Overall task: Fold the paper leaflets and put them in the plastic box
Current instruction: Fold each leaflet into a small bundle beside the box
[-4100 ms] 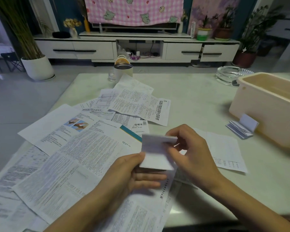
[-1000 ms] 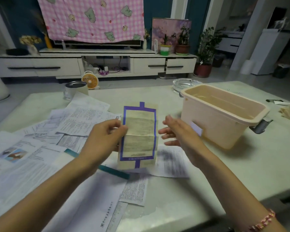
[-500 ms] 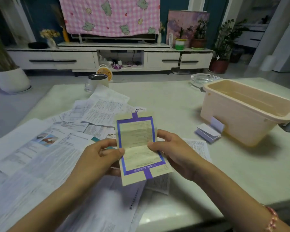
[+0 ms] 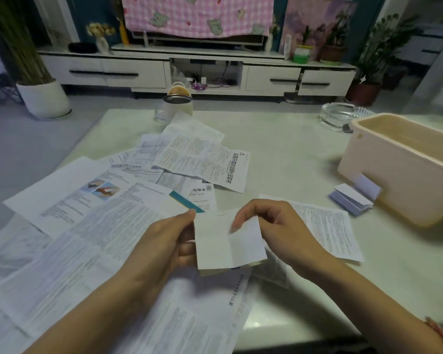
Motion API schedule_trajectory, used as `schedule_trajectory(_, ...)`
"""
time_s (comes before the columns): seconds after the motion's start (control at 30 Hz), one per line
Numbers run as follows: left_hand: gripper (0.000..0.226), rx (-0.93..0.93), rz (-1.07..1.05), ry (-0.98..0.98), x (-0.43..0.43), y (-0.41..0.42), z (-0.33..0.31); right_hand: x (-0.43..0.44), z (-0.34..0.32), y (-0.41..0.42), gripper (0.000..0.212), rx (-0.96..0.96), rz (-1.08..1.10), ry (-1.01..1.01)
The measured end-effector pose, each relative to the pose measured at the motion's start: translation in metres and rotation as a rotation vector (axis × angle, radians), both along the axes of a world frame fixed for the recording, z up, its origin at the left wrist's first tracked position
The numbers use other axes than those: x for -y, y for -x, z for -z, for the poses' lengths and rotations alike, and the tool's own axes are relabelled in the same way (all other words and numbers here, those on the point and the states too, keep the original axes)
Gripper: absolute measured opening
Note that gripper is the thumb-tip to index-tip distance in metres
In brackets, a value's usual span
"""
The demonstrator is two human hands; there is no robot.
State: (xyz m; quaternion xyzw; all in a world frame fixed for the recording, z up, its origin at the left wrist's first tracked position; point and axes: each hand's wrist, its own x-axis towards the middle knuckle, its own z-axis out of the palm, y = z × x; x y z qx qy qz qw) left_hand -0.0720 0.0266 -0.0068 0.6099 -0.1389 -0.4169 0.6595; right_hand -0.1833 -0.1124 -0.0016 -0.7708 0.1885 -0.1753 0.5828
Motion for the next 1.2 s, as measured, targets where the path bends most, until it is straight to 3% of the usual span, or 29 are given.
schedule_trajectory(0.23, 0.017, 0.226, -0.019, -0.101, -0.003, 0.002, 0.006, -0.004, -0.004, 0.003, 0.049, -0.041, -0.100, 0.083)
schedule_trajectory(0.4, 0.011, 0.345, -0.032, -0.083, -0.003, 0.002, 0.008, 0.004, -0.007, 0.004, 0.041, -0.014, -0.013, -0.165)
schedule_trajectory(0.5, 0.013, 0.423, 0.069, -0.020, -0.003, 0.007, 0.004, 0.005, -0.004, 0.005, 0.012, -0.100, -0.115, -0.026)
schedule_trajectory(0.63, 0.007, 0.496, 0.091, -0.006, -0.001, 0.013, 0.007, -0.002, 0.004, 0.005, 0.017, -0.258, -0.256, 0.109)
schedule_trajectory(0.8, 0.031, 0.368, -0.020, -0.082, 0.001, 0.021, 0.019, 0.001, 0.007, 0.003, 0.016, -0.140, 0.039, 0.013)
schedule_trajectory(0.87, 0.025, 0.277, -0.009, -0.059, 0.002, 0.022, 0.019, 0.000, 0.007, 0.003, 0.011, -0.088, 0.103, -0.109)
schedule_trajectory(1.0, 0.013, 0.205, 0.017, -0.017, 0.000, 0.022, 0.016, -0.004, 0.010, 0.004, 0.022, -0.041, 0.148, -0.260)
schedule_trajectory(1.2, 0.010, 0.301, -0.043, 0.016, 0.000, 0.022, 0.013, 0.002, 0.008, 0.006, 0.020, -0.087, 0.051, -0.293)
